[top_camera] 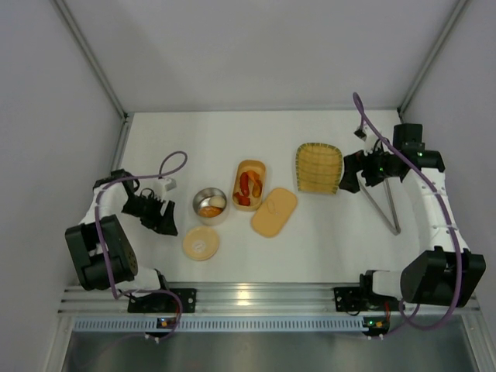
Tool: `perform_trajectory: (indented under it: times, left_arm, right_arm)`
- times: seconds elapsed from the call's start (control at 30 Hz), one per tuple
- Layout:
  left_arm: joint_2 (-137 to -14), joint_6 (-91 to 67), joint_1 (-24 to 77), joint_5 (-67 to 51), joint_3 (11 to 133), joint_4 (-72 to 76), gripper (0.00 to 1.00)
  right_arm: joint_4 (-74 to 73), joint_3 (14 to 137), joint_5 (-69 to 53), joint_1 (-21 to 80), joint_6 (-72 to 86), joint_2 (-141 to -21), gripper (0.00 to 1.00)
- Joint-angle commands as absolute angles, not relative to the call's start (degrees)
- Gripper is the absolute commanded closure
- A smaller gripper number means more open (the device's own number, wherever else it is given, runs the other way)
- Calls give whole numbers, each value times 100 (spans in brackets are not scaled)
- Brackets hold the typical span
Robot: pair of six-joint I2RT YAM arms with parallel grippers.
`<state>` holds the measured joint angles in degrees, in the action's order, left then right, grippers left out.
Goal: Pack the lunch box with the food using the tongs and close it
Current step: Pick up the box lid from the center of the board.
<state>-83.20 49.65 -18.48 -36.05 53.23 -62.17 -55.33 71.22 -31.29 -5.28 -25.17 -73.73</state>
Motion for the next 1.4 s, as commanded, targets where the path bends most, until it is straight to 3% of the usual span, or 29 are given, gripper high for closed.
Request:
perform_trajectory:
  times: [0.0,0.53,0.97,1.1,1.27,1.37]
  left_arm:
    - [-8332,5222,-1732,-3718,5247,-6048,29]
    - [-9413,4790,-1072,-3981,5186,-5511,41]
    - [-9791,4869,-1002,-4096,5247,-5528,60]
    - [-9826,4887,-984,-4096,5256,-5555,70]
    - [-9704,4966,-984,-4096,5221,-5581,99]
    - [-9528,5071,-984,-4034,5133,-5616,100]
  right_arm:
    - [-5353,7146,-3173,-483,-2373,-7356,3]
    - [-5440,7260,-2997,-475,-2268,-7392,3]
    - [-5449,7383,-3015,-475,-2189,-7550,3]
    - [-5458,7427,-3015,-475,-2153,-7576,3]
    - [-5484,7418,-2971,-475,-2188,-7550,3]
    - [-5502,7401,-2979,-475,-2197,-7541,3]
